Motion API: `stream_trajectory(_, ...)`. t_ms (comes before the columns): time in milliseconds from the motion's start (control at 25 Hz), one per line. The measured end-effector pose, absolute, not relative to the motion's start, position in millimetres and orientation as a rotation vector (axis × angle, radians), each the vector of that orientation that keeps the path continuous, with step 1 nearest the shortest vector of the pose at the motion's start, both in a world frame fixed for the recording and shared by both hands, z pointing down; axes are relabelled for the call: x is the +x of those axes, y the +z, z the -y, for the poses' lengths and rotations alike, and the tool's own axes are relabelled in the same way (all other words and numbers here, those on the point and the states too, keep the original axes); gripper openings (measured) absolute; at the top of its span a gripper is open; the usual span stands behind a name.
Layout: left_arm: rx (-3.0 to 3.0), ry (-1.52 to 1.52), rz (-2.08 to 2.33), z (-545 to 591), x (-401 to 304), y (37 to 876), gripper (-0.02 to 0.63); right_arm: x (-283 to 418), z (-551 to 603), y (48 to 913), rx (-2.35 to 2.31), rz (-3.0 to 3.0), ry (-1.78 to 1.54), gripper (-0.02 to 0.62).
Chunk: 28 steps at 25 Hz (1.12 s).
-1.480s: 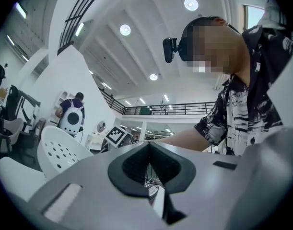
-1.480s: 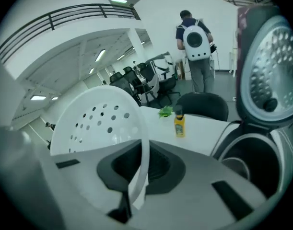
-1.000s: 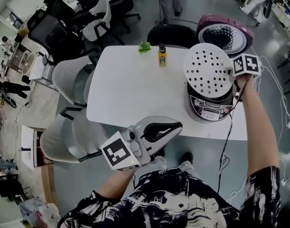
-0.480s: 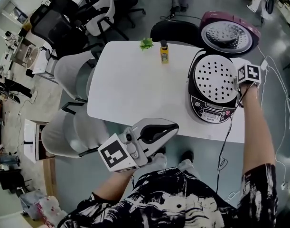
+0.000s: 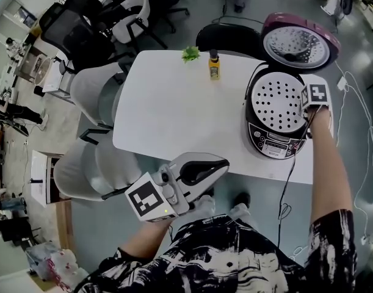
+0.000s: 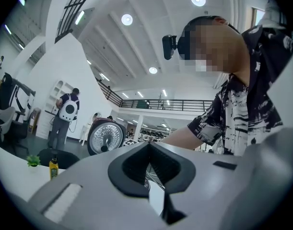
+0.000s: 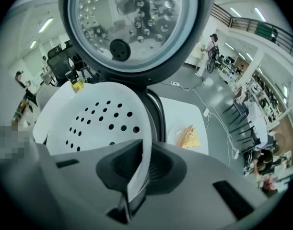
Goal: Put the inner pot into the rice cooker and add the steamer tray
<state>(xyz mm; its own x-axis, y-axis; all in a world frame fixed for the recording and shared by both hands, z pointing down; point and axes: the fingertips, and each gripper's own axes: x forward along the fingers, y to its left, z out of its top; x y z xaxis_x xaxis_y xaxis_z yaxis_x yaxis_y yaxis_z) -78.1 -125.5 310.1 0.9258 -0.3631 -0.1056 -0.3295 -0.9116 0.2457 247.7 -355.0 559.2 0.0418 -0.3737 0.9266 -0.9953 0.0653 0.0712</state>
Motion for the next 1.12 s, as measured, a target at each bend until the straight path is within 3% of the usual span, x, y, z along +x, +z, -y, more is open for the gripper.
stream_trajectory(360, 2.882, -0.231, 0.499, 119.0, -82.1, 306.1, 0.005, 246.2, 350.7, 555.9, 1.366, 1.449, 0.732, 0.043)
stream_trajectory(720, 2.881, -0.237, 0.477, 108.7, -77.7, 291.9, 0.005, 248.4, 343.2, 538.8, 1.393, 1.508, 0.738, 0.175)
stream_trajectory(1120, 2.909, -0.235, 0.423, 97.2, -58.0, 286.0, 0.005, 239.7, 342.2, 468.7, 1.557, 1.809, 0.765, 0.175)
